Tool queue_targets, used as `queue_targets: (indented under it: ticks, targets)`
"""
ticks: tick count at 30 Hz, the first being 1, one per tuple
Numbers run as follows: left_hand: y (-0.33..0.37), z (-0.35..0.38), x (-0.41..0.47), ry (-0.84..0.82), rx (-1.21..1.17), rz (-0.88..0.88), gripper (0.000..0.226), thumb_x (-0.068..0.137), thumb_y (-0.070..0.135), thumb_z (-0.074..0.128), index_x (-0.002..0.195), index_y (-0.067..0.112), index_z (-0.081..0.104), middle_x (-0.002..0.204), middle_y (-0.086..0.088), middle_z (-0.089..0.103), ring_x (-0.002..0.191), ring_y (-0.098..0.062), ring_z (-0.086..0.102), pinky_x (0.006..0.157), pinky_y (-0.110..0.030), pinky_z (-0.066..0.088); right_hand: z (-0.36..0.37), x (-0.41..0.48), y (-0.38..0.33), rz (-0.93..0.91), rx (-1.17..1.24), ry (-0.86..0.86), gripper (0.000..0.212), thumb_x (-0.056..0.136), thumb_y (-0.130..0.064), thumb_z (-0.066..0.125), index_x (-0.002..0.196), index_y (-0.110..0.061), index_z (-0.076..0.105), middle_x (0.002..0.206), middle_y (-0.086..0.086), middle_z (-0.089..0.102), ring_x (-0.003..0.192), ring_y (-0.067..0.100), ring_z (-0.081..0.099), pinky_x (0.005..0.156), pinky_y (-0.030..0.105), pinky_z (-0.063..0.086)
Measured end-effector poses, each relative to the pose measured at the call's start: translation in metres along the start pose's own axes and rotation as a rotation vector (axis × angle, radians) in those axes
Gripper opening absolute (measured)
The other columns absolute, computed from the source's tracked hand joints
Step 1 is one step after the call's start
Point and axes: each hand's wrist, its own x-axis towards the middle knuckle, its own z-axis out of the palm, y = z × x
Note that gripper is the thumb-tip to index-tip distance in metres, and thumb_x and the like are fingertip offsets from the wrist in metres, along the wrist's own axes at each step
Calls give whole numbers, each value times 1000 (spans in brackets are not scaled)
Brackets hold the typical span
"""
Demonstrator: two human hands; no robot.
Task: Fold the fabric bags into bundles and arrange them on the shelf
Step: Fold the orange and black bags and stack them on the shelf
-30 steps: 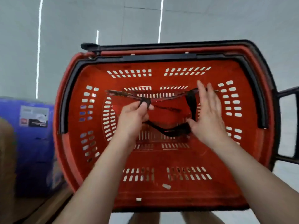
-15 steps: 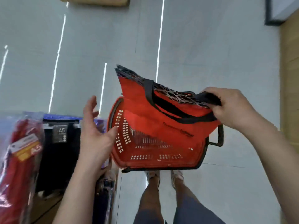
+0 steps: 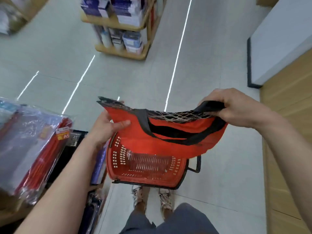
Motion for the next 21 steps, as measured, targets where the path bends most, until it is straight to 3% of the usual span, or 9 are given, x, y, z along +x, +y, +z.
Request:
queue_targets:
  ticks: [2,4,6,8,12,14,15,18,21]
  targets:
    - [18,2,-22,30,-31,22,16,90,1,60,102,10,66,82,9,75,73,0,68,70,-21,57,-11,-4,3,-5,73,133,36,89,-6,67,90,-42,68,84,-28,68,83,-8,62,77,15,46]
    - [28,0,-47,148,-75,46,10,95,11,57,91,13,66,77,8,74,69,-5,67,65,-20,55,-18,-10,7,38,357,287,10,87,-24,72,91,-33,70,83,-15,70,80,1,63,77,24,47]
    - [33,-6,-71,308,-48,79,13,97,18,57,91,15,67,85,5,74,78,-13,67,73,-29,55,-15,-15,13,59,681,314,49,70,-59,76,109,-32,64,97,-3,69,84,11,66,77,32,53]
    - [33,-15,-94,422,-45,93,13,98,22,57,93,18,69,94,1,73,87,-18,66,84,-39,53,5,-17,17,150,922,253,89,55,-74,75,131,-37,47,106,-1,68,79,15,67,69,28,57]
    - [30,-38,-143,623,-6,93,12,89,37,61,91,29,68,94,6,72,88,-18,65,88,-44,51,68,-25,0,256,952,38,72,70,-34,79,135,-21,50,106,18,72,78,23,72,66,32,59]
    - [28,-52,-168,700,53,117,6,94,24,60,94,30,62,96,2,69,90,-21,66,84,-37,51,89,-27,-14,232,921,32,59,74,-25,81,126,-13,58,101,21,72,78,27,72,68,37,60]
    - [26,-58,-183,735,32,130,19,95,15,59,99,33,57,95,-1,67,85,-18,67,79,-32,51,95,-26,-21,226,884,85,40,82,-15,74,120,-12,61,98,21,73,75,27,71,68,38,60]
    - [23,-71,-242,656,-165,211,60,93,-1,58,119,50,43,93,1,66,73,-6,60,72,-24,51,107,-29,-42,218,830,129,24,92,1,58,108,-17,63,97,23,72,73,28,69,71,41,59]
    - [9,-77,-306,509,-64,208,53,83,1,71,114,43,61,106,6,68,90,-9,61,79,-21,52,118,-40,-66,200,859,63,26,92,-1,58,112,-16,63,98,23,72,74,29,70,69,40,60]
